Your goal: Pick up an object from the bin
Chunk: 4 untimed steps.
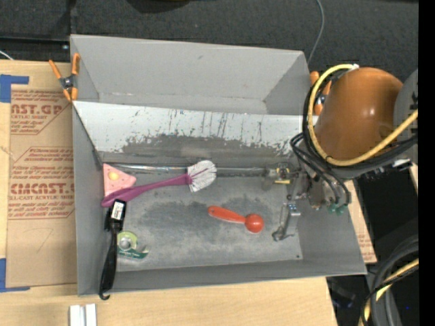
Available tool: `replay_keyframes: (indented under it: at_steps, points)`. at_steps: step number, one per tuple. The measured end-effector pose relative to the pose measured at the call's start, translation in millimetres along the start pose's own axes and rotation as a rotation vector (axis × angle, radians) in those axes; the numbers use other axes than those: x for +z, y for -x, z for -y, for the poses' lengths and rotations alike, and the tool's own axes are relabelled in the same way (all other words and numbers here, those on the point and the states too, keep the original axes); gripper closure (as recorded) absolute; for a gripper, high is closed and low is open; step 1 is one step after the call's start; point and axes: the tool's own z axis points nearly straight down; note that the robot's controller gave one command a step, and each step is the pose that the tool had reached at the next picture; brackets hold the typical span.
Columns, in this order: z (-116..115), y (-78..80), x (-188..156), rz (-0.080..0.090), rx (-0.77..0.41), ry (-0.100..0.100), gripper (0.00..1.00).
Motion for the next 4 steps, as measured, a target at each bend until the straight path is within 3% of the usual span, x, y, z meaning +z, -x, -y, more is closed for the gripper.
replay_keyframes:
  at_steps: [1, 2, 3, 4]
  points:
    - [0.0, 1.5, -2.8, 0.007, -0.001, -0.001, 0.0]
    - [9.0, 34.9, 151.4, 0.011, 0.159, 0.001, 0.0]
    - [2.0, 32.8, 72.1, 0.021, 0.087, -0.001, 0.0]
    - [-20.5, 20.7, 133.3, 0.0, 0.253, 0.002, 0.0]
